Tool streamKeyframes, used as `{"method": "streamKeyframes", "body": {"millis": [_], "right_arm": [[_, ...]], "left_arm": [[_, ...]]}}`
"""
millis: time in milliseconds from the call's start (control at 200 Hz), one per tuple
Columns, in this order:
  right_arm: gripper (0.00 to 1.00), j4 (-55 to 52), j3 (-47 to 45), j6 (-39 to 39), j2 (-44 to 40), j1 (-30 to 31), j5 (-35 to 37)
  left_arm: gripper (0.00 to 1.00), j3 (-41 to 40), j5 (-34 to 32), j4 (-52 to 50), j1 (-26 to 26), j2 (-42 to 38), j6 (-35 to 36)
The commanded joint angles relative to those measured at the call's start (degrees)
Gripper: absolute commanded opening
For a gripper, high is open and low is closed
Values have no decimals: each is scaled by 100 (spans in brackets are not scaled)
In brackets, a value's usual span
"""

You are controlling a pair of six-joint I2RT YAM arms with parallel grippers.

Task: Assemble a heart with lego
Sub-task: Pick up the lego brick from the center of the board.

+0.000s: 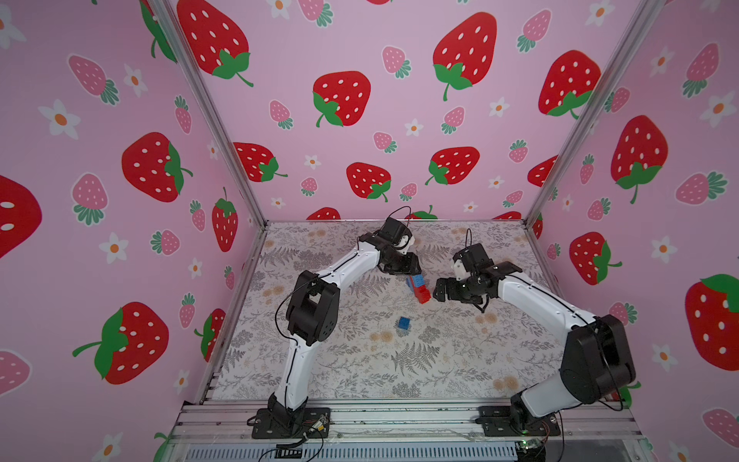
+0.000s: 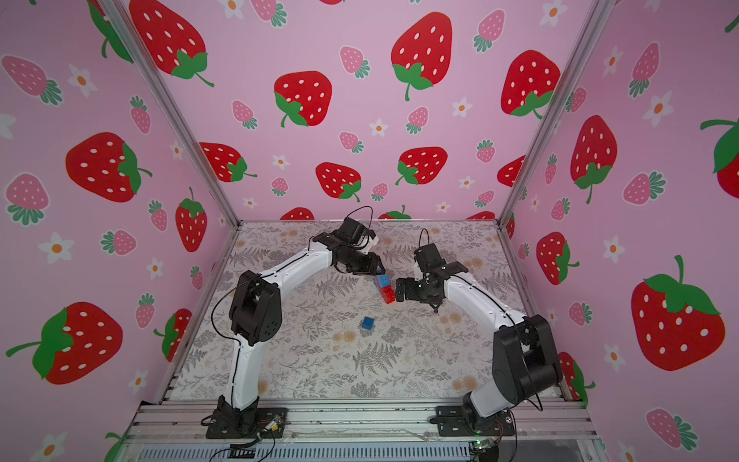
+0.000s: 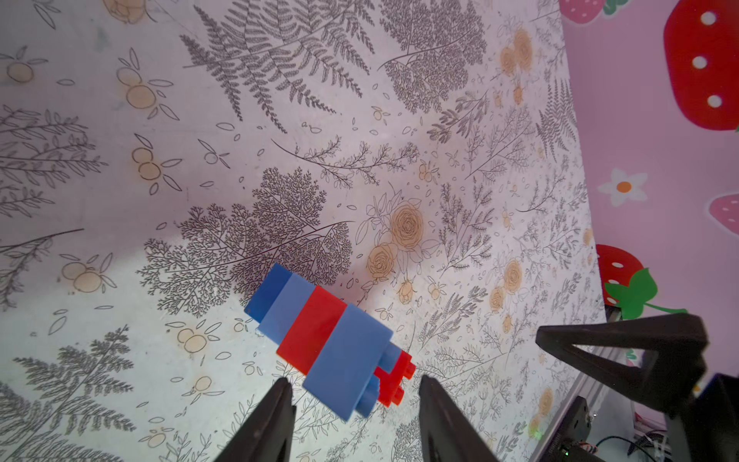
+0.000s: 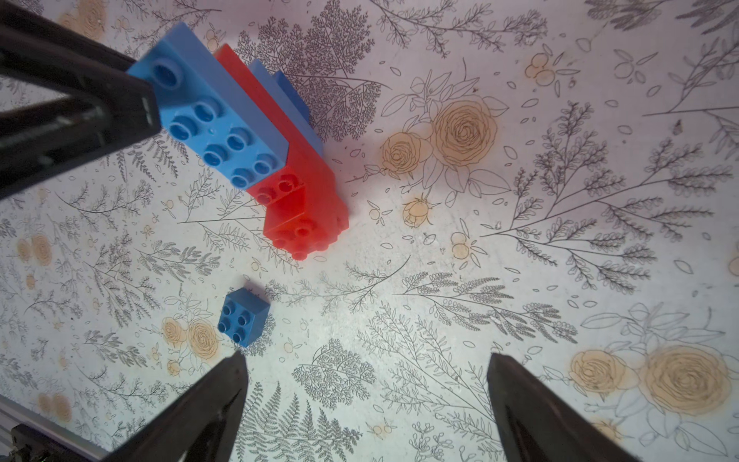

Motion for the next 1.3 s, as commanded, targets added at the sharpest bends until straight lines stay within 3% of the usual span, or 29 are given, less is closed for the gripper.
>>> {"method": "streamKeyframes", "body": {"millis": [0,215,470,790,850,1055,1296], "right_arm": [[99,-138,-98,-11,20,38,132],[99,-193,-50,-2,54,37,146],[99,-272,-56,-11,-8,38,208],[99,-278,-9,-11,60,38,217],[99,-282,-6,-11,73,38,209],[99,-293,-15,-11,106,38,217],[99,-333,81,-37,195,47,162]], "left_arm": [[61,9,185,324,46,-259,94],[65,505,601,83,50,200,400],[53,621,542,62,67,395,519],[52,510,697,57,81,485,580],[46,509,723,66,94,503,562],[41,375,794,108,179,445,541],[28,-328,1166,498,496,140,77]]}}
